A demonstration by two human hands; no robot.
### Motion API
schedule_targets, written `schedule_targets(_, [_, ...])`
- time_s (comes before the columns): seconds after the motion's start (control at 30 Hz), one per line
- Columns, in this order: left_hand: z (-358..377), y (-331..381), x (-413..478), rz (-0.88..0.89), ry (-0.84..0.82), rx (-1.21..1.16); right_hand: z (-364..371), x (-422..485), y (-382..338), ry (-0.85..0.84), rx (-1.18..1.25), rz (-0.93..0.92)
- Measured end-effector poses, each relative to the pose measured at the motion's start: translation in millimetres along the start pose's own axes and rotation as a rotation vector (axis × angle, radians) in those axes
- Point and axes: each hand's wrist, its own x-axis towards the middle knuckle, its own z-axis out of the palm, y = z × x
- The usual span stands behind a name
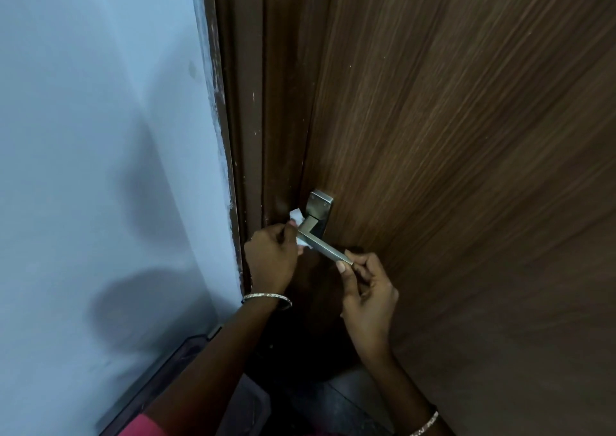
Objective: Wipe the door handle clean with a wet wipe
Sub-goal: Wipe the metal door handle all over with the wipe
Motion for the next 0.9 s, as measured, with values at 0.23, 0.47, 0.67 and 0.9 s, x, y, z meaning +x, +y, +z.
schedule_targets(0.23, [5.7,10.5,-16.3,-0.880,-0.191,-1.189,-1.2,0.4,-1.8,-0.004,-0.004,-0.008])
schedule_targets(0.47, [10.9,12.4,-9.7,-1.027,-0.355,-1.305,-1.3,0.0,-0.5,0.002,-0.033,-0.007])
schedule_targets(0.67, [14.1,19.4,-7.0,-1.059,-0.342,-1.407,-2.3,1.6,-2.1,-0.004,-0.026,-0.021])
schedule_targets(0.9, [7.4,10.6,-7.5,-0.922,-0.318,-1.163,-2.6,0.1,-0.5,-0.014,-0.015,-0.017])
